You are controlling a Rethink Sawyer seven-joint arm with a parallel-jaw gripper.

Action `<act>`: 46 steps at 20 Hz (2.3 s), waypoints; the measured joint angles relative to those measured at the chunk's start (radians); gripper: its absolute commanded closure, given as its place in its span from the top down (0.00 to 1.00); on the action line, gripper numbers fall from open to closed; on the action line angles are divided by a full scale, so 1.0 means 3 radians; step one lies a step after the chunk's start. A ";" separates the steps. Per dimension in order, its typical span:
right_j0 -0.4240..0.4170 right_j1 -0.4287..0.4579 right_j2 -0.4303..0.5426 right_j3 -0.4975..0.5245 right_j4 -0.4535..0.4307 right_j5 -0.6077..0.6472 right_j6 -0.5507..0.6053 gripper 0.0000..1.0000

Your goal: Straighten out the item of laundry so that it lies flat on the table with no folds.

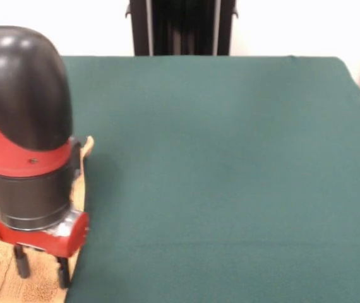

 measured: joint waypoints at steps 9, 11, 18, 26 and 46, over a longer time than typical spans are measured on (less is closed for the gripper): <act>0.0120 -0.0003 -0.0003 0.0074 -0.0009 -0.0001 0.0000 1.00; 0.0121 -0.0007 -0.0017 0.0075 -0.0012 -0.0001 0.0000 1.00; 0.0168 -0.0118 -0.0193 0.0098 -0.0028 0.0000 0.0000 1.00; 0.0173 -0.0289 -0.0304 0.0102 -0.0003 0.0001 0.0000 1.00; 0.0122 -0.0039 -0.0459 0.0064 -0.0017 0.0029 0.0000 1.00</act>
